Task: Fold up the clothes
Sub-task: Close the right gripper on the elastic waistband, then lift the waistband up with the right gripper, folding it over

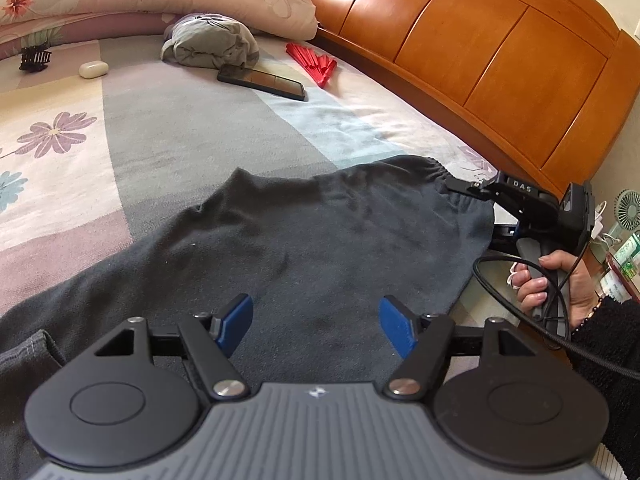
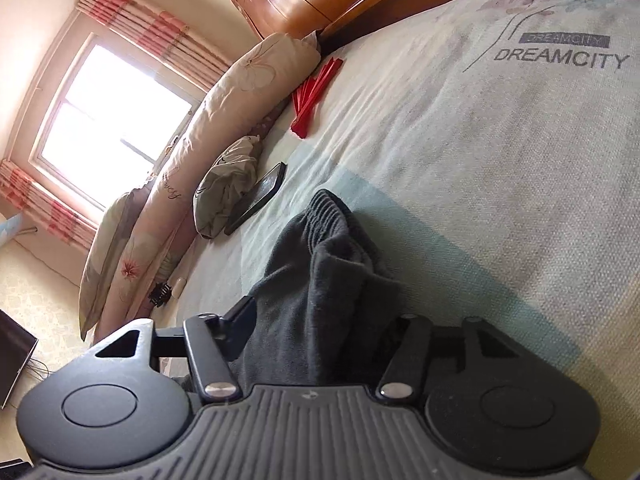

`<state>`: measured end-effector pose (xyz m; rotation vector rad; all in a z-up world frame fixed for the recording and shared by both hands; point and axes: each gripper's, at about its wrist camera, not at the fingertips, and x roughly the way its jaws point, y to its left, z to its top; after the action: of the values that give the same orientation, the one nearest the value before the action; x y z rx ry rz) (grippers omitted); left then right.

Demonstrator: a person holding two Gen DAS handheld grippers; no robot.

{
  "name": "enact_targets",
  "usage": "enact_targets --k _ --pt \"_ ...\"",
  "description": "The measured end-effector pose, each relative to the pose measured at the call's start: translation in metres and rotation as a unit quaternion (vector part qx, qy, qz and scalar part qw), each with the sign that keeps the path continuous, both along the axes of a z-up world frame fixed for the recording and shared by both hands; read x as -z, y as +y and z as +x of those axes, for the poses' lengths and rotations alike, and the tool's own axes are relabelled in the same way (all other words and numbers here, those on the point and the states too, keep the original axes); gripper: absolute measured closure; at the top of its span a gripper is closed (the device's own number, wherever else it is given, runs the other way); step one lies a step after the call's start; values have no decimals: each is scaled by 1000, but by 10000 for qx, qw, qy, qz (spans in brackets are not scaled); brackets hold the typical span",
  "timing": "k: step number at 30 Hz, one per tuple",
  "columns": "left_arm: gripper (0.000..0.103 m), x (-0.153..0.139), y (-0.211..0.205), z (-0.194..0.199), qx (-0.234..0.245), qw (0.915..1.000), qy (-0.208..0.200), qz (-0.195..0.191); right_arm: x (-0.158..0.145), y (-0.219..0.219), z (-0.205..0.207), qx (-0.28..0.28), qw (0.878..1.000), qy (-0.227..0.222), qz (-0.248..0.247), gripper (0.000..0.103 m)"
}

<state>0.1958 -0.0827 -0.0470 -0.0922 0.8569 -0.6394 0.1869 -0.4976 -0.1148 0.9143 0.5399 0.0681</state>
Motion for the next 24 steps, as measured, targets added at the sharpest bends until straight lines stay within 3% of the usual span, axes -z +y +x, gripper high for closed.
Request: enact_targets --k 3,5,12,18,24 --pt "33 0 0 -1 6 10000 -7 -8 5 -3 -2 75 10000 53 -20 62" --pt "33 -1 0 -1 14 10000 -12 -5 12 -9 -4 176 9998 113 13 95" --pt "33 1 -3 -1 23 10000 -7 50 14 -10 -4 190 9997 166 18 96" --pt "33 1 -5 -1 43 9999 -19 106 12 -11 2 206 9994 201 215 88" --pt "33 1 -6 0 32 9997 -37 237 5 -2 2 133 9996 178 -177 93"
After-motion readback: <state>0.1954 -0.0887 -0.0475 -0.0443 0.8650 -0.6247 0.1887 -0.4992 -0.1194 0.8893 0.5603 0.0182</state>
